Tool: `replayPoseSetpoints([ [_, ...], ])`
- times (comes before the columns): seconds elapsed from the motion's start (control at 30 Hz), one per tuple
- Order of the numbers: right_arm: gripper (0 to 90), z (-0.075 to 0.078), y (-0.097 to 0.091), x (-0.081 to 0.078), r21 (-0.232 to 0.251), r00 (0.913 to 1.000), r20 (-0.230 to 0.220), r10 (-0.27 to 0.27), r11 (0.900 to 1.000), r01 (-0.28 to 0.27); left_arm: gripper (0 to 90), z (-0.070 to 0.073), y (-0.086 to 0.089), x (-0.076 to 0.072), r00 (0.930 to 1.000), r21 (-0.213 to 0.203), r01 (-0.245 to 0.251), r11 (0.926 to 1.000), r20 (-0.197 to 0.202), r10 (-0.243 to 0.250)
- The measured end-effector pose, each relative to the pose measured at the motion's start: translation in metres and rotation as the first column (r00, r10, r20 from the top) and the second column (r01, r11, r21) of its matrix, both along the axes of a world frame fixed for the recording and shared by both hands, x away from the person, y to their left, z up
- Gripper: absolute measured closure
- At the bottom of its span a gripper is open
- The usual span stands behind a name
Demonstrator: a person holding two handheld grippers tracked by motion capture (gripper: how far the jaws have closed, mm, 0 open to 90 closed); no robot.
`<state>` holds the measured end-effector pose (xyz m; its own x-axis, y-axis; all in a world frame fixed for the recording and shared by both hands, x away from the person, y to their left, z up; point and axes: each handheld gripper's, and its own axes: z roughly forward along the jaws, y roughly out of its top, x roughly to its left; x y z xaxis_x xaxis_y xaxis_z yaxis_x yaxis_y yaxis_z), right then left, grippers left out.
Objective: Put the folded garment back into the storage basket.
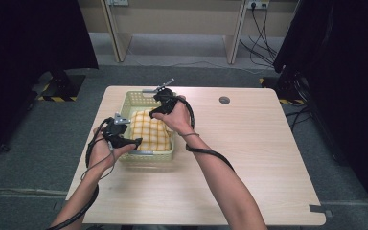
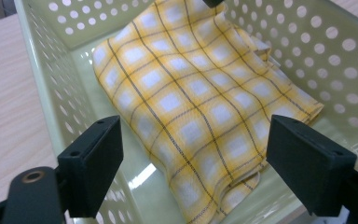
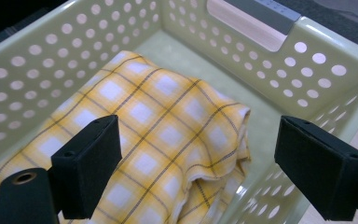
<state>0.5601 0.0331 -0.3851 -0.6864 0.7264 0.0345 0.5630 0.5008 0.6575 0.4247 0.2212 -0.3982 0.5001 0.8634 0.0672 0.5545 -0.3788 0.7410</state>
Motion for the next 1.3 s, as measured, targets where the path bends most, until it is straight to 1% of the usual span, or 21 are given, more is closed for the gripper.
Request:
replayPoseSetpoints([
  [0.13, 14.5, 0.003, -0.006, -0.004, 0.011, 1.0, 0.005, 0.004, 0.9999, -0.004, 17.4, 0.0, -0.002, -0.002, 0.9999, -0.009, 0.005, 1.0, 0.016, -0.005],
  [0.27, 13.9, 0.005, -0.011, -0.009, 0.023, 0.9999, 0.012, 0.008, 0.9997, -0.008, 17.2, 0.0, -0.004, -0.003, 0.9997, -0.011, 0.011, 0.9999, 0.023, -0.011],
  [0.5, 12.7, 0.009, -0.022, -0.017, 0.044, 0.9992, 0.038, 0.01, 0.999, -0.012, 17.2, 0.0, -0.007, -0.006, 0.9991, -0.023, 0.016, 0.9996, 0.04, -0.015],
  [0.57, 12.6, 0.01, -0.024, -0.019, 0.045, 0.9988, 0.046, 0.015, 0.9988, -0.017, 17.2, 0.0, -0.008, -0.007, 0.9989, -0.02, 0.018, 0.9996, 0.044, -0.017],
  [0.73, 12.5, 0.013, -0.031, -0.023, 0.063, 0.9984, 0.055, 0.013, 0.9979, -0.017, 17.2, -0.001, -0.008, -0.009, 0.9985, -0.026, 0.017, 0.9995, 0.053, -0.016],
  [0.93, 12.3, 0.015, -0.039, -0.029, 0.072, 0.9976, 0.067, 0.019, 0.9972, -0.023, 17.2, -0.001, -0.008, -0.012, 0.997, -0.033, 0.019, 0.9993, 0.076, -0.016],
  [1.07, 11.9, 0.014, -0.047, -0.032, 0.079, 0.9979, 0.064, 0.008, 0.9968, -0.013, 17.2, -0.002, -0.008, -0.014, 0.9959, -0.033, 0.025, 0.9991, 0.088, -0.022],
  [1.17, 11.8, 0.014, -0.052, -0.034, 0.088, 0.998, 0.063, 0.006, 0.9961, -0.011, 17.3, -0.004, -0.008, -0.015, 0.9959, -0.036, 0.029, 0.9989, 0.086, -0.026],
  [1.3, 11.5, 0.015, -0.06, -0.036, 0.085, 0.9976, 0.069, 0.002, 0.9963, -0.008, 17.3, -0.004, -0.007, -0.017, 0.9949, -0.047, 0.029, 0.9985, 0.097, -0.025],
])
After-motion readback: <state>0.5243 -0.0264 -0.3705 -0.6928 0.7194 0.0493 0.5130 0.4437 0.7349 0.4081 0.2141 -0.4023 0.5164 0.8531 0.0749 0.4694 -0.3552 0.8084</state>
